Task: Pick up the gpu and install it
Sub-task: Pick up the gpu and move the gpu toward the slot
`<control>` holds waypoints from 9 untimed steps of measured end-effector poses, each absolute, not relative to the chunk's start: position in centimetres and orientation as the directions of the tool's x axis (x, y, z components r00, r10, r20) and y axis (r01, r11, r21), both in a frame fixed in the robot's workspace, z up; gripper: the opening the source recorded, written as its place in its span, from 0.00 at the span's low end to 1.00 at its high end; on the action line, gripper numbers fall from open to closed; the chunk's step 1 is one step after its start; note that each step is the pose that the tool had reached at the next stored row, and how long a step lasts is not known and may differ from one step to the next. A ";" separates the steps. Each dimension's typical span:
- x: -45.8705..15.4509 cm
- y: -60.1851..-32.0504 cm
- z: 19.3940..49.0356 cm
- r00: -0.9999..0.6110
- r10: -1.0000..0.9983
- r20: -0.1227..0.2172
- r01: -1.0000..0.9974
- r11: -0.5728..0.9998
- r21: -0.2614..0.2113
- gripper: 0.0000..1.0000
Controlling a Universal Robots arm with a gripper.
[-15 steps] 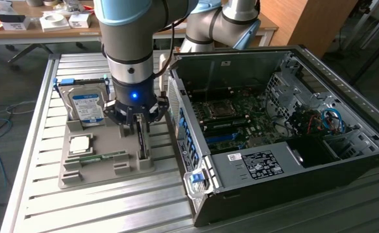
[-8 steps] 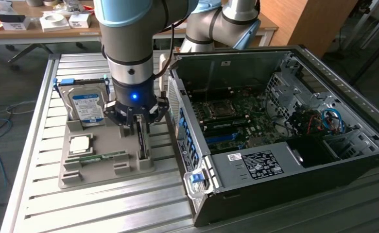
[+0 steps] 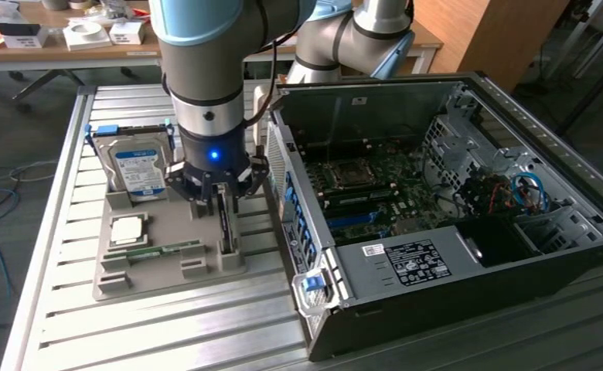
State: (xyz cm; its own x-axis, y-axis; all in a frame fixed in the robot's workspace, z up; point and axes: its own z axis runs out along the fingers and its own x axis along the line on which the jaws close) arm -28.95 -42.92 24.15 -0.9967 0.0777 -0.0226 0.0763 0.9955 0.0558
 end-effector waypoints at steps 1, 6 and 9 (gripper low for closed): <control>-28.9 -42.9 24.1 -0.997 0.078 -0.023 0.076 0.996 0.056 0.43; -28.9 -42.9 23.9 -0.997 0.078 -0.023 0.076 0.996 0.056 0.43; -28.9 -42.9 23.9 -0.997 0.078 -0.023 0.076 0.996 0.056 0.43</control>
State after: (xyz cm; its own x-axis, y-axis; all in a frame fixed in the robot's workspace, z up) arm -28.95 -42.92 23.90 -0.9967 0.0778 -0.0226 0.0764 0.9955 0.0558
